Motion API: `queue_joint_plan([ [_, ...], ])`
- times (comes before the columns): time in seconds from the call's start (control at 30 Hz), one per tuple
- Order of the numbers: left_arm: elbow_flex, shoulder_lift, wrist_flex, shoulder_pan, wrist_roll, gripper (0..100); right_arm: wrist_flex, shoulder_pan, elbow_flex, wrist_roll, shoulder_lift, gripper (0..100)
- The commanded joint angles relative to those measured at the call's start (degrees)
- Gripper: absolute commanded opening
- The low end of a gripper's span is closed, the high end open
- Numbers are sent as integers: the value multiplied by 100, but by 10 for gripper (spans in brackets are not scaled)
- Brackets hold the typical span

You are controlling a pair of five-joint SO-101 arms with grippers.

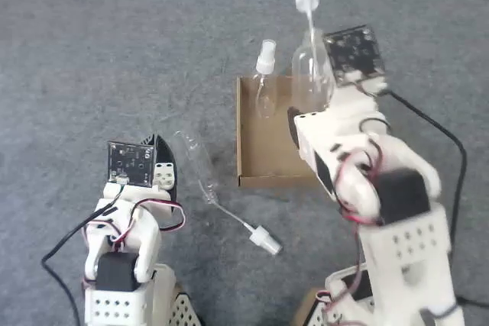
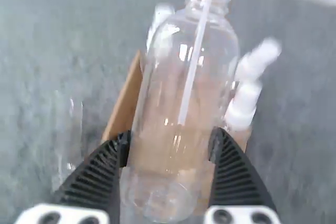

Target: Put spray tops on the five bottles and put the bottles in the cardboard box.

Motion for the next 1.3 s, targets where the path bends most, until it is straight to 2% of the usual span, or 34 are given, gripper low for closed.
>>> queue_joint_plan([
  [0.0, -13, -79, -149, -35, -35, 13, -681, 84, 229, 53, -936, 59],
  [0.17, 189, -79, -475, -35, -35, 13, -1815, 303, 1855, 70, -2334, 59],
  [0.37, 242, -79, -545, -26, -35, 13, -2448, 1754, 3024, 70, -2993, 64],
  [0.47, 242, -79, -545, -26, -35, 13, -2765, 2185, 3297, 70, -3055, 67],
  [0.67, 242, -79, -545, -35, -35, 13, -2949, 2211, 3429, 44, -3064, 194],
  [0.83, 242, -79, -545, -35, -35, 13, -3073, 2211, 3455, 97, -3301, 154],
  [1.13, 251, -79, -545, -35, -35, 13, -2958, 1903, 4053, 1371, -4664, 73],
  [1.27, 251, -79, -545, -35, -35, 13, -2958, 2404, 4677, 1407, -5499, 39],
])
